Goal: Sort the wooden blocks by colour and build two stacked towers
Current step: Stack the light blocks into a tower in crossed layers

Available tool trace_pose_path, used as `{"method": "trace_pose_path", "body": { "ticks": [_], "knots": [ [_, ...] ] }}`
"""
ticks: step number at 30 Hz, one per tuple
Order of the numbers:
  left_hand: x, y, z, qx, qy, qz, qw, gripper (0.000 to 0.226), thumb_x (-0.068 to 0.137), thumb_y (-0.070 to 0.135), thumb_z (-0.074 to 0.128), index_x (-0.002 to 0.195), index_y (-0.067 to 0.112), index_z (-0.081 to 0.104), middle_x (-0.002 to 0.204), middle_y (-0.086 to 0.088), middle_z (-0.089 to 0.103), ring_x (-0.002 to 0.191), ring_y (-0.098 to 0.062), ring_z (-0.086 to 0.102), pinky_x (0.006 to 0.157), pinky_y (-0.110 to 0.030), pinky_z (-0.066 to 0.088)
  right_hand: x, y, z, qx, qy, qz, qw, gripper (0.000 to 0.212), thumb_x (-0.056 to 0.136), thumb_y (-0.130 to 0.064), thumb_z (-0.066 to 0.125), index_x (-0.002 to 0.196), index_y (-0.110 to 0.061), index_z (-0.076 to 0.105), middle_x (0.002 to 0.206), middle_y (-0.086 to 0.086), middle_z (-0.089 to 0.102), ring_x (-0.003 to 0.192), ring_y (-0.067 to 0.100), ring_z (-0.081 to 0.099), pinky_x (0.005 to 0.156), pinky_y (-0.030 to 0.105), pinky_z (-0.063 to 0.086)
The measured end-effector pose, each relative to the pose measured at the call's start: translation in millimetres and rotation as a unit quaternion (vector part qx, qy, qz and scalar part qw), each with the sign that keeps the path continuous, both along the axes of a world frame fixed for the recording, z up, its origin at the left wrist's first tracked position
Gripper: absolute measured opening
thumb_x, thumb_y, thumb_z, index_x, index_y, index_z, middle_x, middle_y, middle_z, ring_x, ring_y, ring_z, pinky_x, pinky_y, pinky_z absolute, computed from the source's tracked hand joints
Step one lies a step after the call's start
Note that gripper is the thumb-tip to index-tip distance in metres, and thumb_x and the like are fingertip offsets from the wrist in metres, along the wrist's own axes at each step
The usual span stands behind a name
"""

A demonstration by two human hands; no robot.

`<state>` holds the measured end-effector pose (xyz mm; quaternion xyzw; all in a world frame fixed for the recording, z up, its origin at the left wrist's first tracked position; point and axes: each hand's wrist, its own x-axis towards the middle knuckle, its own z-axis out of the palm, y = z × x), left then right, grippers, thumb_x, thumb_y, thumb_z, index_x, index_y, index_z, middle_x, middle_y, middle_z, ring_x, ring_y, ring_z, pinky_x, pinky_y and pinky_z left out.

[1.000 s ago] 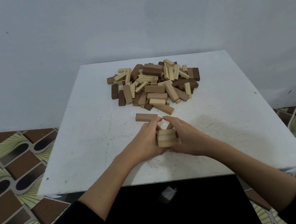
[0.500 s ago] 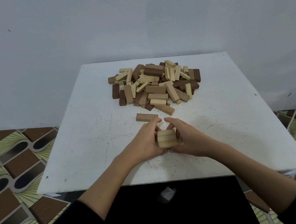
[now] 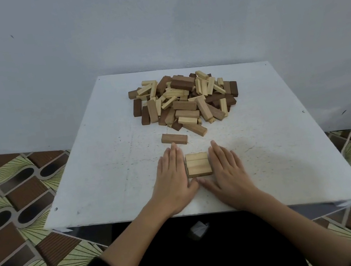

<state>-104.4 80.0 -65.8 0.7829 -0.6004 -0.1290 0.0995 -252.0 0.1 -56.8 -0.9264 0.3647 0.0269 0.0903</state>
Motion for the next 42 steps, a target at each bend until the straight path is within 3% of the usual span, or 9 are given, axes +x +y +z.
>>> {"method": "trace_pose_path", "body": {
  "ticks": [5, 23, 26, 28, 30, 32, 33, 36, 42],
  "knots": [
    [-3.0, -0.9, -2.8, 0.006, -0.039, 0.001, 0.999, 0.098, 0.071, 0.061, -0.007, 0.149, 0.003, -0.012, 0.158, -0.013, -0.018, 0.145, -0.025, -0.017, 0.117, -0.038, -0.011, 3.6, -1.5, -3.6, -0.015, 0.018, -0.001, 1.000, 0.115, 0.059, -0.075, -0.034, 0.149, -0.008, -0.008, 0.157, 0.006, -0.018, 0.144, 0.020, -0.014, 0.111, 0.039, -0.017],
    [-3.4, -2.8, -2.5, 0.042, -0.088, -0.017, 0.995, 0.096, 0.071, 0.058, -0.014, 0.149, 0.002, -0.011, 0.157, -0.014, -0.017, 0.145, -0.027, -0.017, 0.116, -0.041, -0.011, 5.3, -1.6, -6.2, -0.023, 0.038, 0.000, 0.999, 0.119, 0.056, -0.074, -0.039, 0.149, -0.008, -0.006, 0.158, 0.003, -0.014, 0.144, 0.020, -0.013, 0.110, 0.045, -0.017],
    [1.0, -1.2, 0.3, 0.039, -0.053, -0.022, 0.998, 0.087, 0.084, 0.060, 0.004, 0.149, 0.004, -0.010, 0.158, -0.011, -0.017, 0.145, -0.024, -0.018, 0.117, -0.038, -0.010, 2.4, -1.7, -1.5, 0.000, 0.013, 0.006, 1.000, 0.121, 0.055, -0.075, -0.038, 0.150, -0.009, -0.001, 0.158, 0.002, -0.007, 0.145, 0.018, -0.008, 0.114, 0.044, -0.012],
    [8.0, 3.6, 7.4, 0.022, 0.017, -0.035, 0.999, 0.078, 0.094, 0.045, 0.035, 0.151, 0.005, -0.001, 0.160, -0.008, -0.009, 0.146, -0.020, -0.011, 0.119, -0.034, -0.005, -1.0, -5.4, 5.2, 0.037, -0.050, -0.006, 0.998, 0.113, 0.066, -0.076, -0.028, 0.149, -0.011, 0.012, 0.157, 0.001, 0.006, 0.143, 0.016, 0.003, 0.116, 0.042, 0.000],
    [19.0, 8.7, 18.6, -0.026, 0.124, -0.009, 0.992, 0.063, 0.092, 0.028, 0.050, 0.145, 0.008, 0.024, 0.155, -0.008, 0.019, 0.141, -0.019, 0.018, 0.116, -0.031, 0.019, 0.0, -16.7, 14.9, 0.052, -0.132, -0.031, 0.989, 0.082, 0.088, -0.067, 0.004, 0.144, -0.013, 0.029, 0.152, 0.001, 0.025, 0.138, 0.015, 0.018, 0.113, 0.036, 0.016],
    [31.7, 6.2, 29.6, -0.103, 0.203, 0.056, 0.972, 0.030, 0.091, 0.014, 0.050, 0.120, 0.013, 0.042, 0.124, -0.005, 0.047, 0.111, -0.016, 0.048, 0.091, -0.028, 0.043, 4.8, -38.0, 23.4, 0.038, -0.177, -0.053, 0.982, 0.044, 0.099, -0.038, 0.036, 0.132, -0.011, 0.045, 0.139, 0.002, 0.042, 0.128, 0.017, 0.034, 0.104, 0.030, 0.031],
    [40.7, 0.8, 34.6, -0.145, 0.202, 0.084, 0.965, 0.018, 0.091, 0.009, 0.048, 0.108, 0.013, 0.045, 0.108, -0.004, 0.050, 0.097, -0.018, 0.052, 0.080, -0.027, 0.045, 11.4, -49.3, 27.7, 0.028, -0.197, -0.058, 0.978, 0.033, 0.097, -0.026, 0.044, 0.126, -0.010, 0.051, 0.131, 0.003, 0.049, 0.122, 0.018, 0.040, 0.097, 0.029, 0.036],
    [67.5, -28.6, 43.9, -0.199, 0.144, 0.116, 0.962, 0.006, 0.093, 0.007, 0.050, 0.097, 0.011, 0.047, 0.092, -0.002, 0.051, 0.083, -0.017, 0.053, 0.070, -0.026, 0.044, 32.8, -84.5, 36.6, 0.019, -0.237, -0.080, 0.968, 0.023, 0.092, -0.011, 0.052, 0.114, -0.006, 0.057, 0.117, 0.008, 0.056, 0.111, 0.022, 0.048, 0.082, 0.026, 0.041],
    [99.1, -81.0, 47.9, -0.199, 0.109, 0.118, 0.967, 0.008, 0.091, 0.001, 0.049, 0.096, 0.004, 0.055, 0.096, -0.012, 0.058, 0.082, -0.022, 0.055, 0.074, -0.037, 0.050, 59.0, -121.7, 54.5, 0.009, -0.235, -0.182, 0.955, 0.033, 0.094, -0.012, 0.046, 0.125, -0.010, 0.054, 0.129, 0.016, 0.044, 0.121, 0.033, 0.032, 0.091, 0.038, 0.037]
  ]
}}
